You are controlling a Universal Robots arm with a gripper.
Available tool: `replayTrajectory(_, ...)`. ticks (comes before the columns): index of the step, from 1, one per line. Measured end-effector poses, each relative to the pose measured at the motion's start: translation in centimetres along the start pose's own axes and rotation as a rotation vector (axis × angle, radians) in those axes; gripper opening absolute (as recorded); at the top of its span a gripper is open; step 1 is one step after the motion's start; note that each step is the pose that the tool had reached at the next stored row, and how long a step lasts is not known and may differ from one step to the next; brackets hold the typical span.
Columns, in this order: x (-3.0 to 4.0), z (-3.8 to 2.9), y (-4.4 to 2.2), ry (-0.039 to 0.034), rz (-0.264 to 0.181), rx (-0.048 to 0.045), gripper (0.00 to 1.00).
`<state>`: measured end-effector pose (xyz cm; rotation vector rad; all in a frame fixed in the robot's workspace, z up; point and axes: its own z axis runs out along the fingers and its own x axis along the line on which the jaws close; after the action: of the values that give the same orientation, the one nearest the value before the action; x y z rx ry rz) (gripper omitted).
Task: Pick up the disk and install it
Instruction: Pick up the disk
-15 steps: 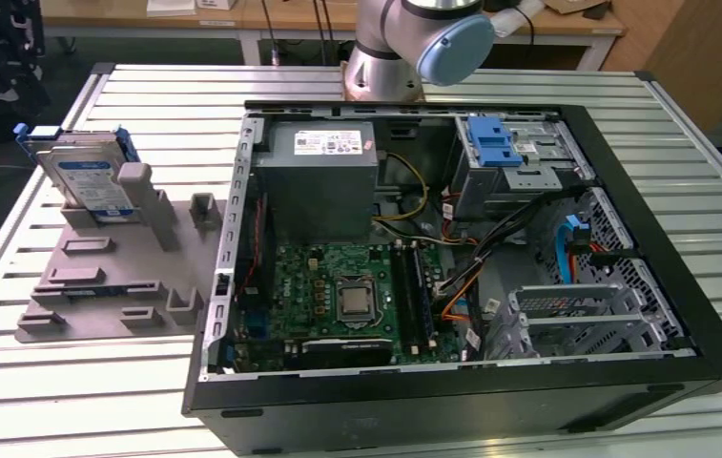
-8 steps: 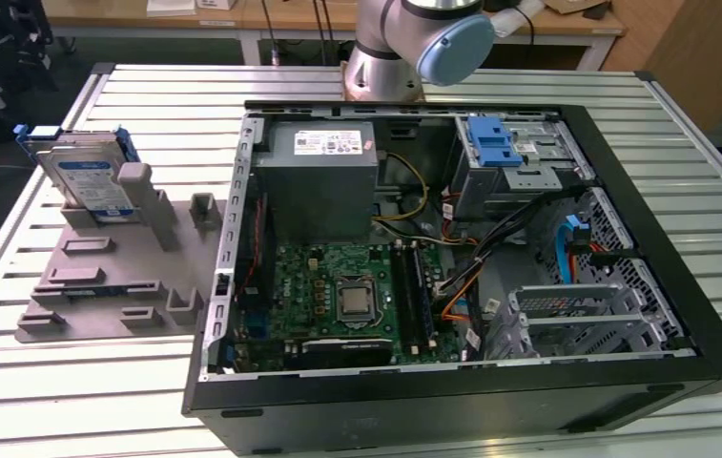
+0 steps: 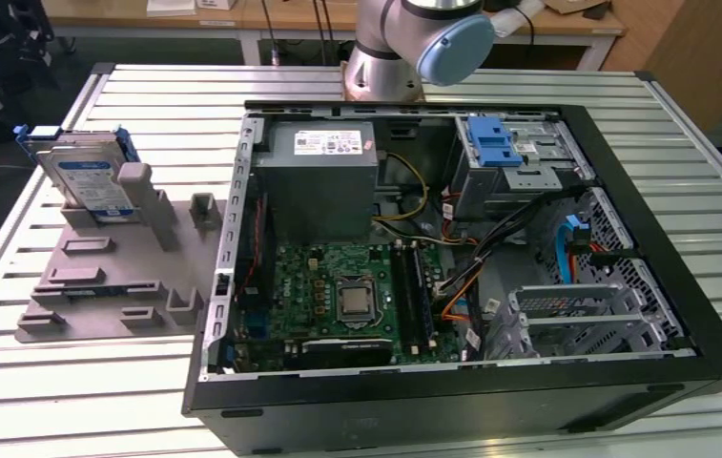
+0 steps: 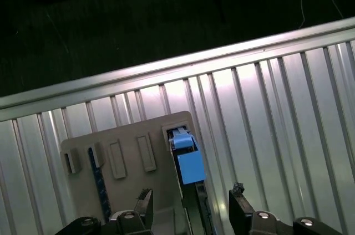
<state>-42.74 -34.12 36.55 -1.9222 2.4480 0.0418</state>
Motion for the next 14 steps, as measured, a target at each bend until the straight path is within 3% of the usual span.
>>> replayTrajectory(3, 0.01, 0.01, 0.05, 0.0002, -0.026, -0.0011, 0.65)
replayTrajectory(14, 0.04, 0.26, 0.12, 0.0002, -0.028, -0.0012, 0.65)
